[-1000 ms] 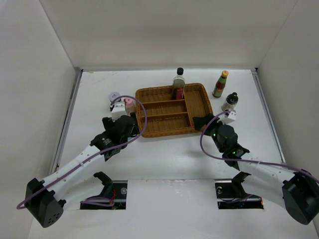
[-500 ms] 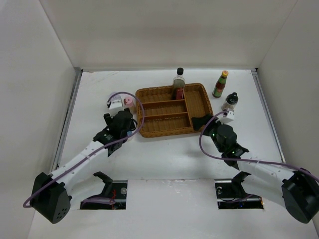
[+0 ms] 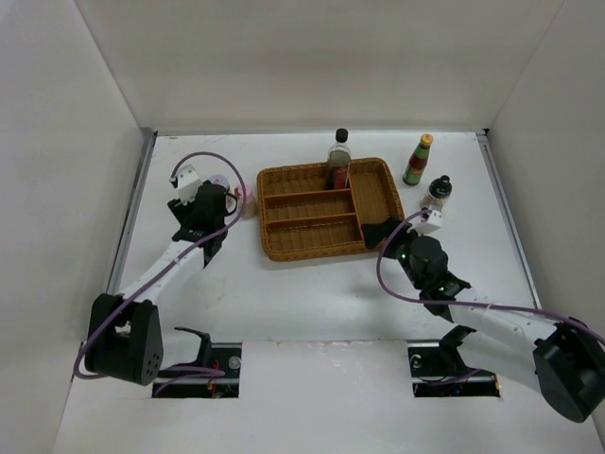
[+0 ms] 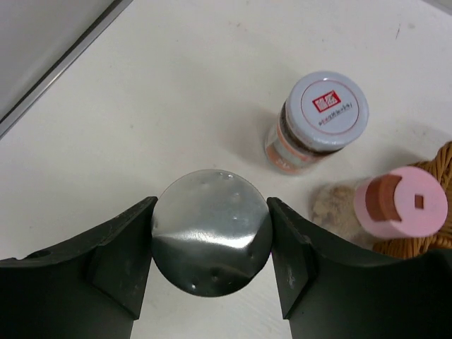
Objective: Organize the condiment bottles
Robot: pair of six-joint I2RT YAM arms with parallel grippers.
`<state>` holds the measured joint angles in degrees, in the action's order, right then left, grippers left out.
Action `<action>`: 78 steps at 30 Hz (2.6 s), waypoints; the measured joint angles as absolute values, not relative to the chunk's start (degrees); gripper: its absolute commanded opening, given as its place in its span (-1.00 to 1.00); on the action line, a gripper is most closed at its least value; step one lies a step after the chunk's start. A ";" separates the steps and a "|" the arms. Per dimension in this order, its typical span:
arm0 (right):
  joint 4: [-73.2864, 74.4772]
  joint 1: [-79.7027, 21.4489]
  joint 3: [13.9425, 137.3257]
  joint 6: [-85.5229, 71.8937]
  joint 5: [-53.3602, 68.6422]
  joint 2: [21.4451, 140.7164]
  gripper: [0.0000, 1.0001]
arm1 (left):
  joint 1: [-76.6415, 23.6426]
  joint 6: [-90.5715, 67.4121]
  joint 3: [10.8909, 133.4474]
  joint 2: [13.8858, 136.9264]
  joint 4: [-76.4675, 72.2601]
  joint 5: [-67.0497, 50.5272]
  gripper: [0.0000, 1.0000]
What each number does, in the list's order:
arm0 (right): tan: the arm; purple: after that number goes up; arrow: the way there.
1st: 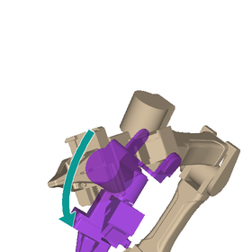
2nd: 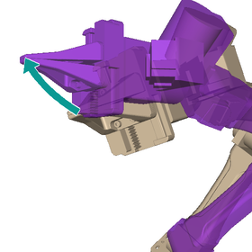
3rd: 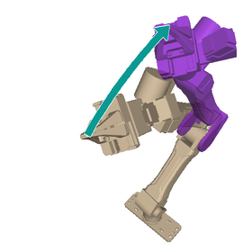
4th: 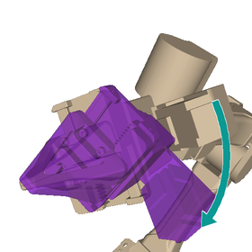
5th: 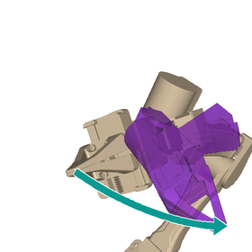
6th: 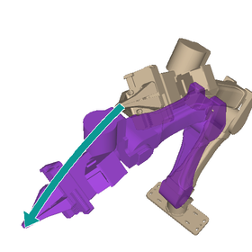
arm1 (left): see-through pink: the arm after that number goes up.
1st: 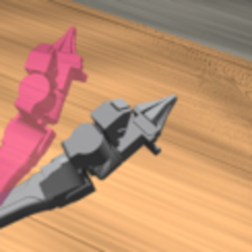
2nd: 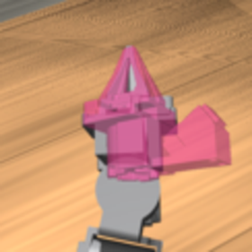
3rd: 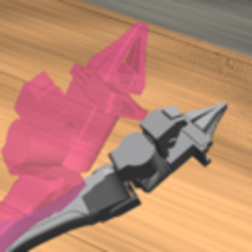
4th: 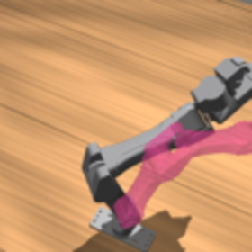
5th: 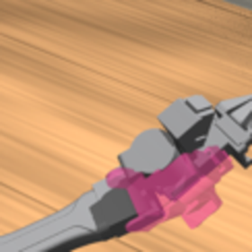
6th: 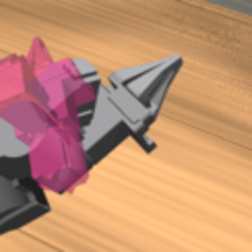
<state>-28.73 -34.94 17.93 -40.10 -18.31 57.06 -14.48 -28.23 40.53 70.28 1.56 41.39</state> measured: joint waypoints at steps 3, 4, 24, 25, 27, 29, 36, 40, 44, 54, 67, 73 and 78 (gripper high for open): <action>-28.75 -34.96 17.96 -40.12 -18.22 57.04 0.73 | -13.32 -27.27 42.41 73.84 -0.86 41.43 0.02; -28.75 -34.96 17.96 -40.12 -18.20 57.06 0.73 | -12.93 -27.14 43.09 74.89 -1.48 41.36 0.11; -28.75 -34.96 17.96 -40.05 -18.13 58.94 0.63 | -23.22 -22.28 47.88 65.14 -4.62 42.96 0.13; -28.75 -34.96 17.98 -40.03 -18.11 58.96 0.63 | -24.99 -22.09 49.04 66.92 -4.78 42.57 0.20; -28.75 -34.96 18.02 -39.90 -18.13 58.96 0.55 | -27.53 -21.67 50.96 71.22 -4.99 41.36 0.39; -28.75 -34.98 18.13 -39.79 -18.13 58.96 0.53 | -28.73 -21.34 52.69 76.25 -4.99 40.21 0.53; -28.77 -35.22 18.33 -39.64 -18.13 58.96 0.61 | -27.44 -21.04 55.70 88.12 -4.60 39.40 0.53; -28.75 -35.35 18.33 -39.59 -17.98 58.96 0.64 | -26.24 -20.97 56.38 89.84 -5.65 39.59 0.50; -28.77 -35.35 18.37 -39.53 -17.98 59.24 0.64 | -24.88 -20.99 56.64 91.81 -7.60 39.64 0.43; -28.75 -35.35 18.70 -39.40 -17.69 60.14 0.65 | -23.40 -21.54 56.73 96.25 -8.43 37.71 0.06; -28.77 -35.35 18.70 -39.42 -17.50 60.14 0.65 | -23.38 -20.58 56.84 91.64 -8.88 38.06 -0.41; -28.77 -35.35 18.72 -39.42 -17.32 60.47 0.64 | -27.68 -17.93 61.28 86.76 -11.70 40.14 -0.41; -28.97 -35.35 18.72 -39.42 -17.34 60.47 0.64 | -31.35 -17.28 68.10 90.63 -14.24 39.64 -0.39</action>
